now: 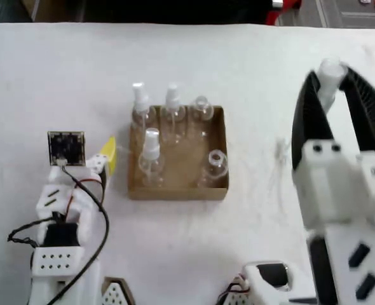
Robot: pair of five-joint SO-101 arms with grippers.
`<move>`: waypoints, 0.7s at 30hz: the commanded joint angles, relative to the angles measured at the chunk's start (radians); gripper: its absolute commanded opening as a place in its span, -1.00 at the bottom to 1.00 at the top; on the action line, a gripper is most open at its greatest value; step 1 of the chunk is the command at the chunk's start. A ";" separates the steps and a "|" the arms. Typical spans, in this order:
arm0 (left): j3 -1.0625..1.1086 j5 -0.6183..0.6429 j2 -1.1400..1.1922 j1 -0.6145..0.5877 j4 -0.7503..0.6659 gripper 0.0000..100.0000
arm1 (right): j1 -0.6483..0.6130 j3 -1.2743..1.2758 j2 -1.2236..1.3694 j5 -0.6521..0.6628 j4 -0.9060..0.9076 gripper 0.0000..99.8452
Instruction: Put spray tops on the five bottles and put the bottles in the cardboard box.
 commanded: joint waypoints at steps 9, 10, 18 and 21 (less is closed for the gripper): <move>-0.018 -0.009 -0.019 -0.001 -0.026 -0.59 | -0.065 0.626 -0.344 0.026 -0.194 -0.94; -0.018 -0.009 -0.019 -0.001 -0.026 -0.59 | -0.065 0.684 -0.374 0.026 -0.237 -0.94; -0.020 -0.009 -0.019 -0.001 -0.028 -0.59 | -0.071 1.105 -0.512 0.078 -0.694 -0.94; -0.020 -0.009 -0.019 -0.001 -0.028 -0.59 | -0.073 1.240 -0.499 0.095 -0.901 -0.94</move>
